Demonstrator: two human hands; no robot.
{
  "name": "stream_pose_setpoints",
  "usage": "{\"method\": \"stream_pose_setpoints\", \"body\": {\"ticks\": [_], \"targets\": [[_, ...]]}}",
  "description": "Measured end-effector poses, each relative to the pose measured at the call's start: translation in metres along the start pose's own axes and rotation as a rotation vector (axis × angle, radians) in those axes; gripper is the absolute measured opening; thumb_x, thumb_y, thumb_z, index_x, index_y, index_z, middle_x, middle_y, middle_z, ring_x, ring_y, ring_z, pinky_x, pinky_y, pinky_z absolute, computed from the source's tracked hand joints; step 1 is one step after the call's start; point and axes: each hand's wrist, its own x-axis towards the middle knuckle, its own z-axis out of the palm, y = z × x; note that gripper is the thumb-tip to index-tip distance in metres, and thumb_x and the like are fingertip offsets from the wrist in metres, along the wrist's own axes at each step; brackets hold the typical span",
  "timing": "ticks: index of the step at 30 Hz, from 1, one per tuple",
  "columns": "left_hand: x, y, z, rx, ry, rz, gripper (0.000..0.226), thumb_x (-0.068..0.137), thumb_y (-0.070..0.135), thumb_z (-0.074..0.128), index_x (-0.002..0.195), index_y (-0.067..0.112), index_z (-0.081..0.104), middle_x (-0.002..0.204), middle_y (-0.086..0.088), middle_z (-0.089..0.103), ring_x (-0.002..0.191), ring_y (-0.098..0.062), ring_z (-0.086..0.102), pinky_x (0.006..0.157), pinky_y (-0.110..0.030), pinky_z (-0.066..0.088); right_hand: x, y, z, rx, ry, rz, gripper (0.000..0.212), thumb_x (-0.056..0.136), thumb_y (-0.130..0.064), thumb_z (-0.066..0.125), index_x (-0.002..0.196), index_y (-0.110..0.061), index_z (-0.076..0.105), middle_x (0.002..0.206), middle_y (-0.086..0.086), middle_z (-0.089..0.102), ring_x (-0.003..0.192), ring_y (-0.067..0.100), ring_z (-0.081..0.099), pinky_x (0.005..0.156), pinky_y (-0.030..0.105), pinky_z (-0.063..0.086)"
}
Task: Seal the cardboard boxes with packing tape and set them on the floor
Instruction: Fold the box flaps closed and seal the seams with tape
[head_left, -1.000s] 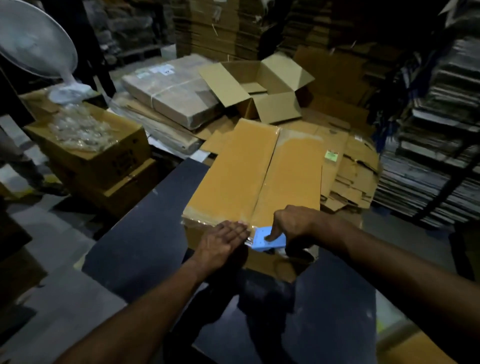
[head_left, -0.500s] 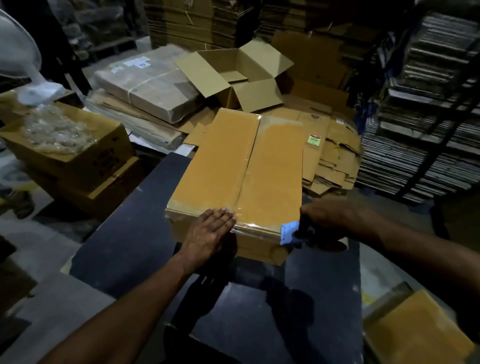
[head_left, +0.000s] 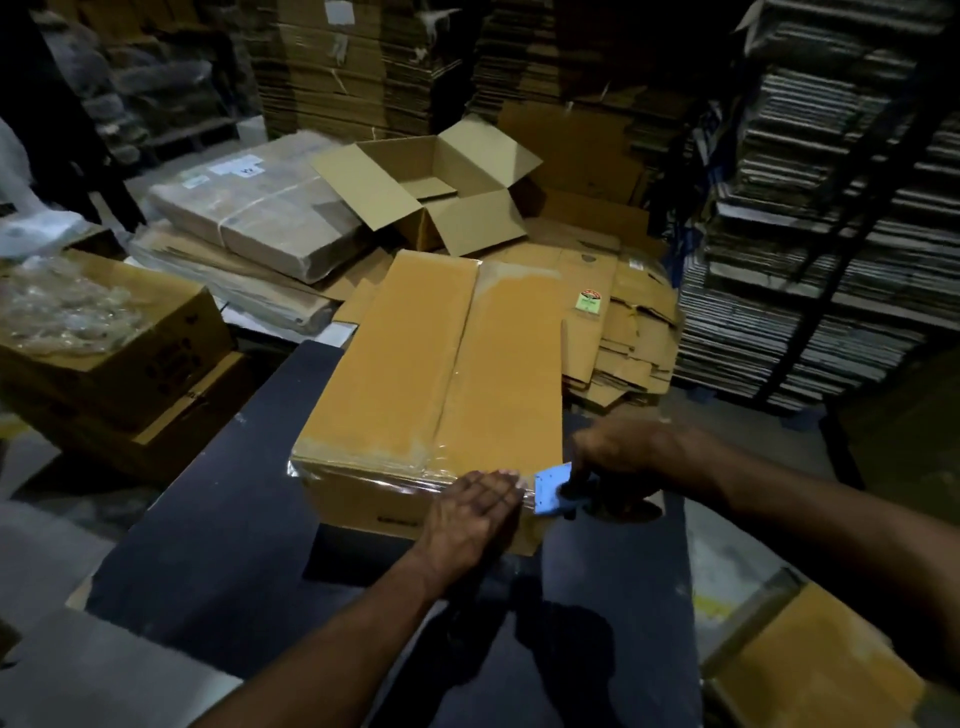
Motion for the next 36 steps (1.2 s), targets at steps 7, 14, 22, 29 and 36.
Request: {"method": "stream_pose_setpoints", "body": {"ticks": [7,14,22,29,36], "targets": [[-0.002,-0.001,-0.001,-0.076,-0.089,-0.037,0.055,0.087,0.012,0.050,0.140,0.009,0.064,0.144,-0.009,0.063,0.129,-0.023,0.063,0.110,-0.036,0.041,-0.015,0.091,0.048,0.058,0.068,0.077,0.041,0.087,-0.063,0.068,0.066,-0.028,0.067,0.081,-0.006,0.071,0.075,0.018,0.069,0.076,0.036,0.057],[0.006,0.013,-0.033,-0.099,-0.206,-0.112,0.086,0.060,0.010,0.092,0.141,0.010,0.063,0.141,-0.008,0.065,0.124,-0.025,0.060,0.102,-0.032,0.049,-0.010,0.063,0.069,0.222,0.040,0.076,0.030,0.093,-0.035,0.071,0.088,-0.006,0.069,0.095,0.004,0.063,0.082,0.021,0.059,0.078,0.028,0.046],[0.048,0.024,-0.064,-0.031,-0.342,-0.102,0.045,0.079,0.039,0.064,0.119,0.022,0.076,0.119,0.001,0.076,0.092,-0.026,0.075,0.072,-0.037,0.062,0.029,0.051,0.087,0.034,0.113,-0.089,0.033,0.081,-0.013,0.079,0.114,-0.012,0.076,0.099,0.005,0.077,0.065,0.023,0.066,0.048,0.024,0.045],[0.079,-0.003,-0.060,-0.005,-0.542,0.176,0.067,0.083,0.038,0.050,0.150,0.027,0.054,0.134,-0.010,0.060,0.115,-0.036,0.059,0.089,-0.044,0.055,0.025,0.037,0.081,0.117,0.175,-0.124,0.012,0.092,-0.014,0.072,0.103,-0.010,0.068,0.083,0.001,0.063,0.071,0.020,0.055,0.057,0.029,0.041],[0.106,-0.002,-0.054,-0.011,-0.611,0.323,0.063,0.084,0.039,0.048,0.143,0.019,0.061,0.125,-0.014,0.053,0.106,-0.040,0.056,0.084,-0.047,0.052,0.014,0.040,0.090,0.274,0.147,-0.042,0.035,0.098,-0.015,0.067,0.130,-0.004,0.063,0.120,0.008,0.066,0.087,0.020,0.053,0.059,0.022,0.046]]}}
